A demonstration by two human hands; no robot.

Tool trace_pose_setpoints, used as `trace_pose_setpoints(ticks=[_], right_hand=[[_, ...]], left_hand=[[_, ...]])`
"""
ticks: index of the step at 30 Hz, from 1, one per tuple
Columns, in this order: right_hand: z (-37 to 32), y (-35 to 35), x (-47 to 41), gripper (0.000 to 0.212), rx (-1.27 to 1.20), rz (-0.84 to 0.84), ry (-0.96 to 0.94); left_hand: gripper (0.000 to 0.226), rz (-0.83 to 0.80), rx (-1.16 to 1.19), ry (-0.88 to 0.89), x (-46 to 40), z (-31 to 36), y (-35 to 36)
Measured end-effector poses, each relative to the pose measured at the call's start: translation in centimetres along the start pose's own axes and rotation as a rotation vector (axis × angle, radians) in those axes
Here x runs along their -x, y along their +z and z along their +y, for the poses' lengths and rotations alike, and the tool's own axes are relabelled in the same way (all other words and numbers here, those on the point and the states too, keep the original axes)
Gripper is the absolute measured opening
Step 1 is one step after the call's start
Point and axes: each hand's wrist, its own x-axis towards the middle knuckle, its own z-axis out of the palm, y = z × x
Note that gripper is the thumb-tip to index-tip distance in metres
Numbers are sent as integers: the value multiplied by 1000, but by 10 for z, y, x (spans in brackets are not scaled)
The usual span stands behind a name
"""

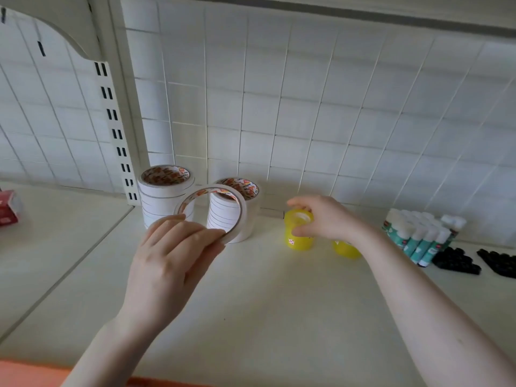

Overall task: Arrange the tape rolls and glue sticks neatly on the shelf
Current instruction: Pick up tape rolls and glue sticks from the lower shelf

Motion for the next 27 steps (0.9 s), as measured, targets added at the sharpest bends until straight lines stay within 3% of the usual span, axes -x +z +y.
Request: trace_pose_setpoints(ticks=[4,27], right_hand=[[4,1,-4,66,-20,-31,18],[2,-17,-6,64,152,-165,-32]], left_hand=[[8,3,42,14,0,-3,4],[9,-11,67,-9,5,-8,10]])
